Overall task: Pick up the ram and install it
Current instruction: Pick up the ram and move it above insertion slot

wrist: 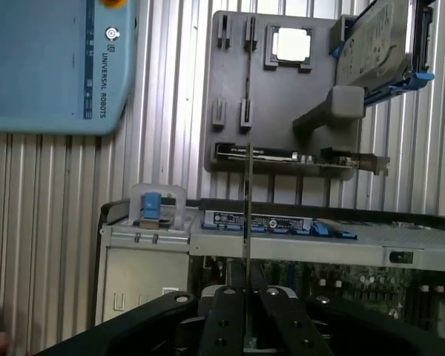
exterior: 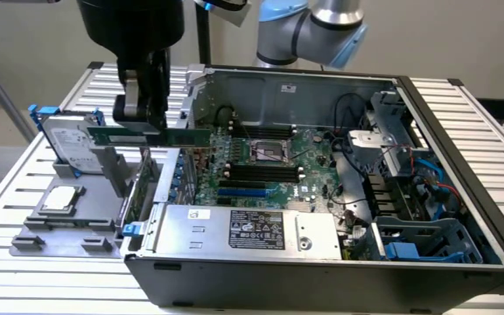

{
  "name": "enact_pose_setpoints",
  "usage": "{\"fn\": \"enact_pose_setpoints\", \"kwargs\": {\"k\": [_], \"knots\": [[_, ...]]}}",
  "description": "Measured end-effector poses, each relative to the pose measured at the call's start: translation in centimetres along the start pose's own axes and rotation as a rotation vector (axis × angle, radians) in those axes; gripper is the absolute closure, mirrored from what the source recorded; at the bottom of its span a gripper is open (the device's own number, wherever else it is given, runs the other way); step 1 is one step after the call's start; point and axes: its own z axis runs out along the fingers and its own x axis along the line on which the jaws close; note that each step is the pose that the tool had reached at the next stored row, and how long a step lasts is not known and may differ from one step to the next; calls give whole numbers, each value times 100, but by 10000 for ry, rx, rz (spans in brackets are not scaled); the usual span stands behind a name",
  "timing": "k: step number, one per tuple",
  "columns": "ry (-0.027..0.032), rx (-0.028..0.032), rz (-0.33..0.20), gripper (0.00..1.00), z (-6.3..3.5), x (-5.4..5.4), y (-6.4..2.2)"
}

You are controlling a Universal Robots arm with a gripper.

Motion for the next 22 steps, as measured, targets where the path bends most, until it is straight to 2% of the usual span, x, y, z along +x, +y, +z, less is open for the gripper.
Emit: {"fn": "enact_pose_setpoints", "kwargs": {"k": [7,14,17,22], "knots": [[-84,-2,-6,86,-46,15,-318],[-93,-3,-5,86,-59,1,-636],[-93,-2,-6,86,-47,-73,-734],[-93,-2,-3,86,-6,-260,-856]]}}
